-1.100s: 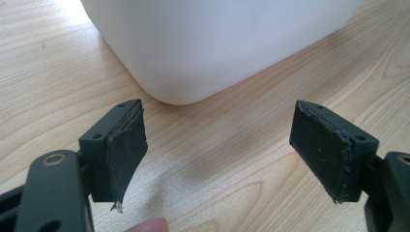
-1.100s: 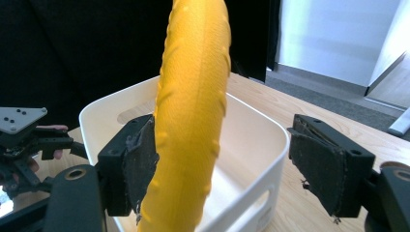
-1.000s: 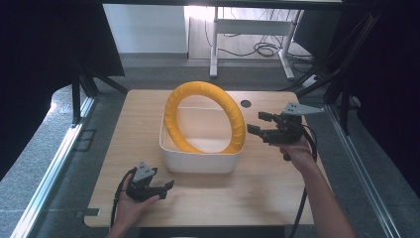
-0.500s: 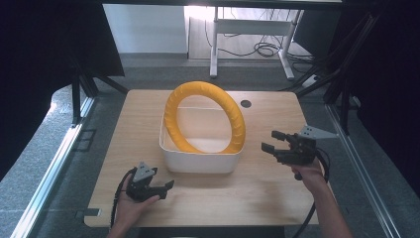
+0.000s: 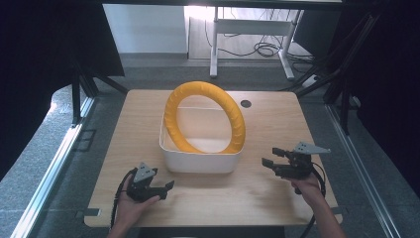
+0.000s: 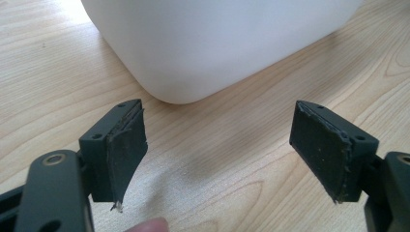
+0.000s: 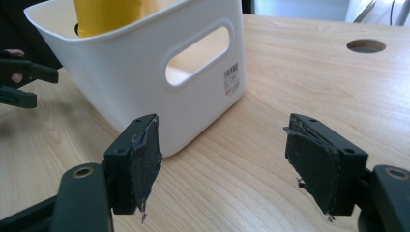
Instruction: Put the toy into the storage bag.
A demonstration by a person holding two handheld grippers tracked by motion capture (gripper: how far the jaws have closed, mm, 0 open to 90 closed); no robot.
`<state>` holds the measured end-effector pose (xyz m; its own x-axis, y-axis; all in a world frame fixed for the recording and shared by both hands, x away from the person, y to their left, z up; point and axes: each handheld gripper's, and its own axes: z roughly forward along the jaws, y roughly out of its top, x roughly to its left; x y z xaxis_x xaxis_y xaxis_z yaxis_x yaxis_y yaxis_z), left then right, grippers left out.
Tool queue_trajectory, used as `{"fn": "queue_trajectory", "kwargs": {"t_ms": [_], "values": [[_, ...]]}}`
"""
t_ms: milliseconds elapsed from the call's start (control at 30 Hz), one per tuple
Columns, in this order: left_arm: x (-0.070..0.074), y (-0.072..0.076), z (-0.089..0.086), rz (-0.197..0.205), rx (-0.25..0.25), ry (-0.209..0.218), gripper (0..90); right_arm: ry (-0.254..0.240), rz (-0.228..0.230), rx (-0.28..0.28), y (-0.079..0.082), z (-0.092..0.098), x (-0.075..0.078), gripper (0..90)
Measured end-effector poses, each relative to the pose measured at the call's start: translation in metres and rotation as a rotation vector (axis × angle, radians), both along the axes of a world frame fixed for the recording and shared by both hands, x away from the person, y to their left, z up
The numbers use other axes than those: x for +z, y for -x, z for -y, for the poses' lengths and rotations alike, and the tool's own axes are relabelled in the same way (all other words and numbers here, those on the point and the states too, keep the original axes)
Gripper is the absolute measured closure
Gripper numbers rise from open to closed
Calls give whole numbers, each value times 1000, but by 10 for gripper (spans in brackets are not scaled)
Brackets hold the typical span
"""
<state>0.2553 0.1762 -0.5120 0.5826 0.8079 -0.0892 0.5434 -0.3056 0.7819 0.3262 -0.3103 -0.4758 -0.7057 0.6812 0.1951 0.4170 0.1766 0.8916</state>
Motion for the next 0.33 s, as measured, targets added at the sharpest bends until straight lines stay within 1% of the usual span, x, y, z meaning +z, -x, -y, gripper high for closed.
{"fn": "queue_trajectory", "kwargs": {"t_ms": [100,333], "values": [[0,0,0,1,0,0,208,-2,8,2,1,-1,1,285],[-1,0,2,-2,-6,-5,207,-11,4,-4,2,-1,0,284]]}}
